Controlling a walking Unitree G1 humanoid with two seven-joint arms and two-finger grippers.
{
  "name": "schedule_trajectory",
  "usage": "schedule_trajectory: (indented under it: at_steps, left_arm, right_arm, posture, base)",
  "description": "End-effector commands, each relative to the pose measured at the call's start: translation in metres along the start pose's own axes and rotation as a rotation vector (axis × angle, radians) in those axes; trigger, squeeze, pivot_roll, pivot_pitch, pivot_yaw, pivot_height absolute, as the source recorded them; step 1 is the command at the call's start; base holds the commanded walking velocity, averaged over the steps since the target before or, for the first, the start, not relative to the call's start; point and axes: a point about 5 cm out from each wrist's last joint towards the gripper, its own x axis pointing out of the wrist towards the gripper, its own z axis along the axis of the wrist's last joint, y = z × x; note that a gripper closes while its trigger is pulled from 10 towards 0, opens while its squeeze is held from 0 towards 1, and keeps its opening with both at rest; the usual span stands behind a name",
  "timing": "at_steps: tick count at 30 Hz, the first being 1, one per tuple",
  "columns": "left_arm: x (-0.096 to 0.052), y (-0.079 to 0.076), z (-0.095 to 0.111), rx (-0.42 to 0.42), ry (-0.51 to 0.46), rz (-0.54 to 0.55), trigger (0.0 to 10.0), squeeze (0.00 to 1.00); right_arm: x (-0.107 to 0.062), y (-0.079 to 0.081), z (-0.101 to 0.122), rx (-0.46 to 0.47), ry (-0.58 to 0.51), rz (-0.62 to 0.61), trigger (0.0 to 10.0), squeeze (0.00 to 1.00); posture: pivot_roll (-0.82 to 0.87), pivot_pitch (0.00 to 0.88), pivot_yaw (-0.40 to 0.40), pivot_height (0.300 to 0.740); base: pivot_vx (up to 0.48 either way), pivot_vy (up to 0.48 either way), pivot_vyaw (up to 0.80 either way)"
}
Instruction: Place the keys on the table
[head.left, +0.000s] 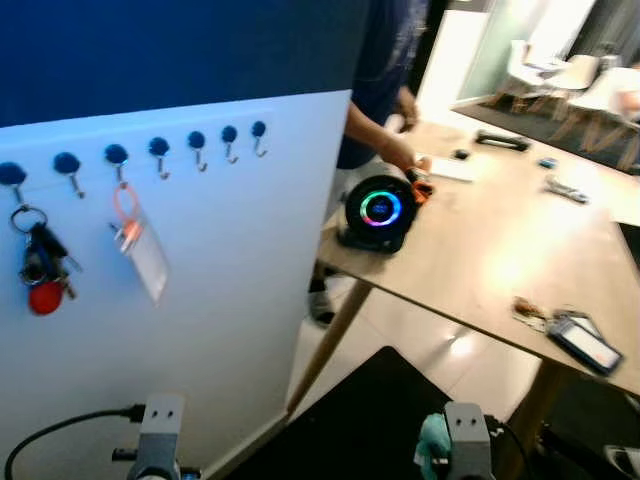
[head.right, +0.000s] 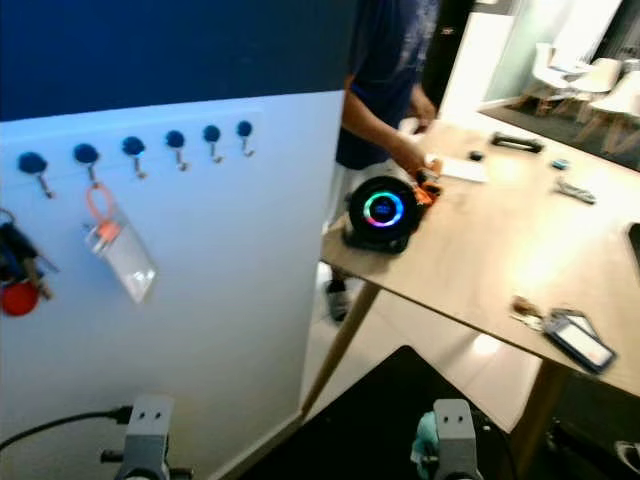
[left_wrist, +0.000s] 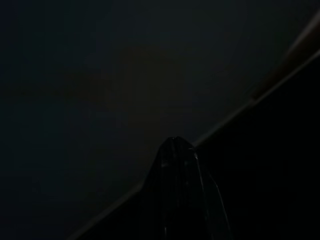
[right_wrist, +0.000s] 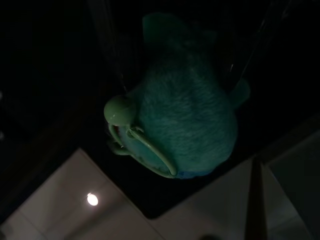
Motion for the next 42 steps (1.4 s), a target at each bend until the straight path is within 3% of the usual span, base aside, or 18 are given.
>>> schedule_trajectory:
  at_steps: [1, 30, 42]
  left_arm:
    - [-0.0007, -0.0029, -0.0004, -0.011, -0.004, -0.011, 10.0, 0.00]
    - [-0.0015, -0.0029, 0.0001, -0.025, -0.020, -0.012, 10.0, 0.00]
    - [-0.0016, -0.0021, 0.0001, -0.021, -0.022, -0.013, 10.0, 0.00]
  right_arm:
    - [-0.0003, -0.0049, -0.0010, -0.006, 0.008, -0.010, 10.0, 0.00]
    - [0.0006, -0.0056, 0.0014, -0.021, 0.002, -0.003, 10.0, 0.00]
    - [0.0014, -0.0018, 0.0036, -0.031, -0.010, 0.025, 10.0, 0.00]
  posture:
    - [0.11, 0.051, -0.088, 0.740]
    - [0.11, 0.051, -0.095, 0.740]
    - [0.12, 0.048, -0.098, 0.740]
  base:
    - [0.000, 0.000, -0.80]
    - [0.000, 0.000, -0.80]
    - [0.000, 0.000, -0.04]
